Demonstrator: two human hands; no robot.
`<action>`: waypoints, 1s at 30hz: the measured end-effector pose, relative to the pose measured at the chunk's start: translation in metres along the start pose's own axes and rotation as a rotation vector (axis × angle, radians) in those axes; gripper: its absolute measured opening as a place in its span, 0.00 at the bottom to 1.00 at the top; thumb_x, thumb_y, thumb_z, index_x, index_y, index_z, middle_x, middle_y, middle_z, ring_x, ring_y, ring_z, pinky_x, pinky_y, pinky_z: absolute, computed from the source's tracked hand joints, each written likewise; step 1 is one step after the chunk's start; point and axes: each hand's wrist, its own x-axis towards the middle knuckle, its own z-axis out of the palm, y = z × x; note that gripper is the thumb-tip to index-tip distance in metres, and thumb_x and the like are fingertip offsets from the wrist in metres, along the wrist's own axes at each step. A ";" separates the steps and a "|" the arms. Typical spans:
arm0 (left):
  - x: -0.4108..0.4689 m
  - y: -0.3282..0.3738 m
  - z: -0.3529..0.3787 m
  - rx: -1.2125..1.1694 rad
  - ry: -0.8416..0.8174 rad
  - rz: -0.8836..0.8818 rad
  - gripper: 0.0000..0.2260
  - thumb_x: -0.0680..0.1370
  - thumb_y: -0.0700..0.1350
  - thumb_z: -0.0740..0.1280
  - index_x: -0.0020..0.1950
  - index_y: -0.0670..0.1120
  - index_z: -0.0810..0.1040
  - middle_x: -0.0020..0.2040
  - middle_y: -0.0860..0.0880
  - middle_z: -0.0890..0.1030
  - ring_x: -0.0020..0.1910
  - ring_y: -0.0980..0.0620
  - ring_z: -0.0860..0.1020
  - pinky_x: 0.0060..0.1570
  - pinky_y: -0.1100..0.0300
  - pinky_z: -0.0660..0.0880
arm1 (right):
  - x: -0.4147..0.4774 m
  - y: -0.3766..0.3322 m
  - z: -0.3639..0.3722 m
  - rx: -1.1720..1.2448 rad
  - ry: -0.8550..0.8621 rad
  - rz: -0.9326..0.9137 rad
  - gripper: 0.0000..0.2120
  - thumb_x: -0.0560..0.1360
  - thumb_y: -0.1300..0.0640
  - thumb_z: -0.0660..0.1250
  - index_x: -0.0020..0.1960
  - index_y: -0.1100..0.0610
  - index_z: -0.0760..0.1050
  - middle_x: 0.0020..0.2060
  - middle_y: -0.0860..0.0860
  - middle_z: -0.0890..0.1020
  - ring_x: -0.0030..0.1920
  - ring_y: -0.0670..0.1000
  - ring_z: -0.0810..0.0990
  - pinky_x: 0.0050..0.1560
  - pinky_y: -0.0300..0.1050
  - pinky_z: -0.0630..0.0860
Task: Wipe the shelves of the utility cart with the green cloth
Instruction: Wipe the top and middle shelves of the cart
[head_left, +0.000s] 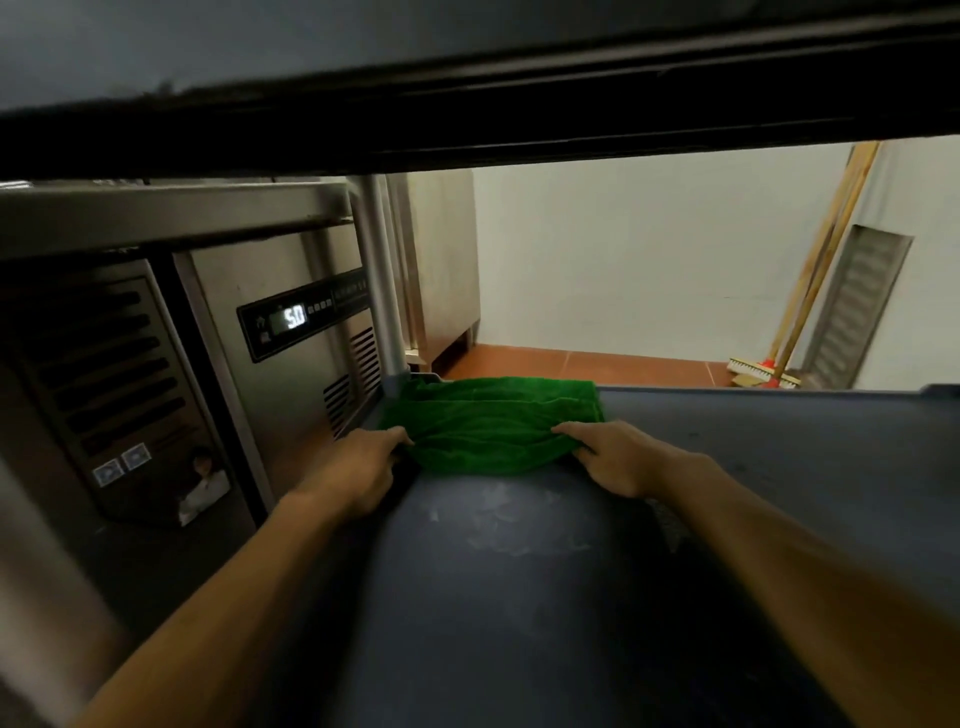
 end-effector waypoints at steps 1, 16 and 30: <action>-0.004 -0.001 -0.001 -0.008 -0.006 0.004 0.14 0.82 0.45 0.59 0.65 0.57 0.75 0.60 0.47 0.81 0.54 0.45 0.80 0.55 0.48 0.77 | -0.004 -0.001 -0.001 -0.005 -0.004 -0.002 0.22 0.83 0.57 0.54 0.76 0.51 0.62 0.74 0.57 0.67 0.73 0.59 0.67 0.73 0.48 0.61; -0.094 0.007 -0.002 -0.018 -0.022 -0.027 0.09 0.82 0.47 0.60 0.61 0.52 0.74 0.58 0.45 0.81 0.55 0.42 0.80 0.55 0.45 0.77 | -0.089 -0.016 0.012 -0.059 -0.091 -0.020 0.23 0.83 0.56 0.53 0.77 0.49 0.59 0.74 0.56 0.66 0.72 0.59 0.67 0.72 0.51 0.65; -0.194 0.023 -0.015 0.057 -0.021 0.046 0.11 0.82 0.49 0.61 0.63 0.59 0.73 0.61 0.51 0.82 0.58 0.49 0.81 0.56 0.48 0.77 | -0.176 -0.027 0.019 -0.135 -0.071 -0.123 0.21 0.80 0.57 0.54 0.71 0.45 0.67 0.61 0.57 0.77 0.56 0.58 0.78 0.58 0.55 0.76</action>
